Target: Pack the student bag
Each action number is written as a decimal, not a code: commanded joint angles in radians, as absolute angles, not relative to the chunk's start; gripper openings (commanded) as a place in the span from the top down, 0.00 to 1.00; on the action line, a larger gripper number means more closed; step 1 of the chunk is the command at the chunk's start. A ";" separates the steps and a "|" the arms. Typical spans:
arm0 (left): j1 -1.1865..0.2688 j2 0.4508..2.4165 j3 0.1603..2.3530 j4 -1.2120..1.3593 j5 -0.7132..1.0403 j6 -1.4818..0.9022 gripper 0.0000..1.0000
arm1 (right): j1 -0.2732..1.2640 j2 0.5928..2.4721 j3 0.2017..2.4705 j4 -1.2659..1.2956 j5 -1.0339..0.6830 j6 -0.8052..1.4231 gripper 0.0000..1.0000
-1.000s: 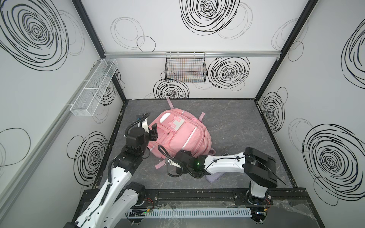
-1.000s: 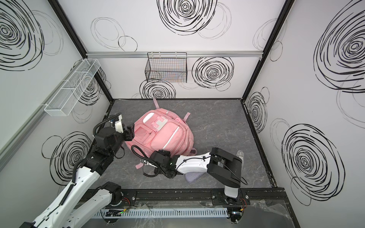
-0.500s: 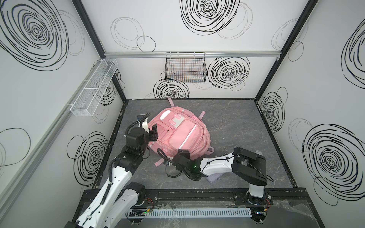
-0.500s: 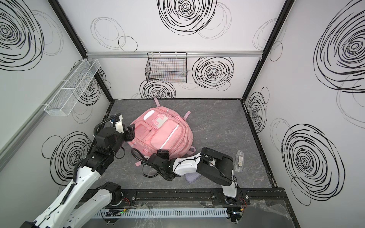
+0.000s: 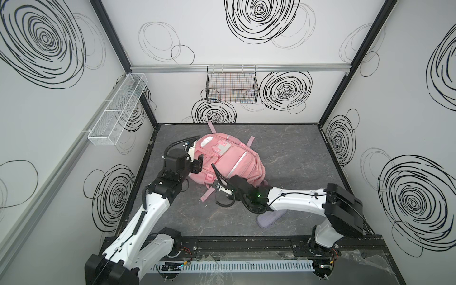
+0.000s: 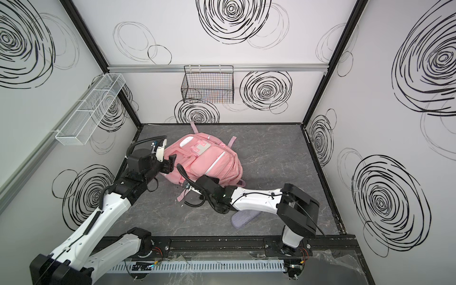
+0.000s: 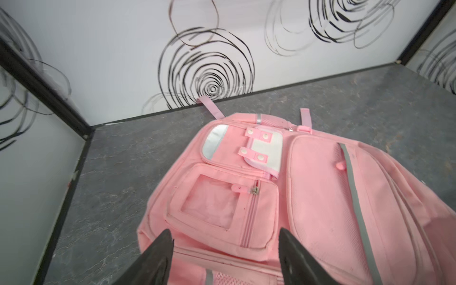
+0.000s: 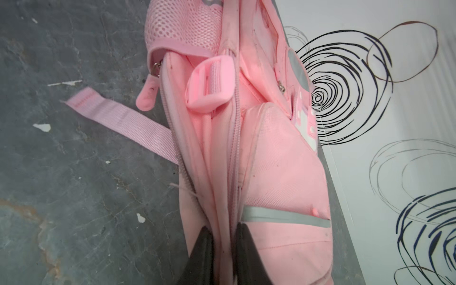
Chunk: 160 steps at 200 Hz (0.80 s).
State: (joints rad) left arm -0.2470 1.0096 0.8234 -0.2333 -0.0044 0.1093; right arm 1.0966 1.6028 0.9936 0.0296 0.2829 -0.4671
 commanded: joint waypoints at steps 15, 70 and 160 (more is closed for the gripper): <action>-0.264 1.078 0.871 -0.380 0.175 0.541 0.26 | 0.988 1.508 1.004 -0.005 0.064 -0.439 1.00; -0.267 0.967 0.769 -0.368 0.221 0.963 0.17 | 0.827 1.451 1.028 -0.049 -0.145 -0.454 1.00; -0.332 0.899 0.474 0.091 0.059 1.155 0.74 | 0.781 1.426 1.052 -0.059 -0.282 -0.470 1.00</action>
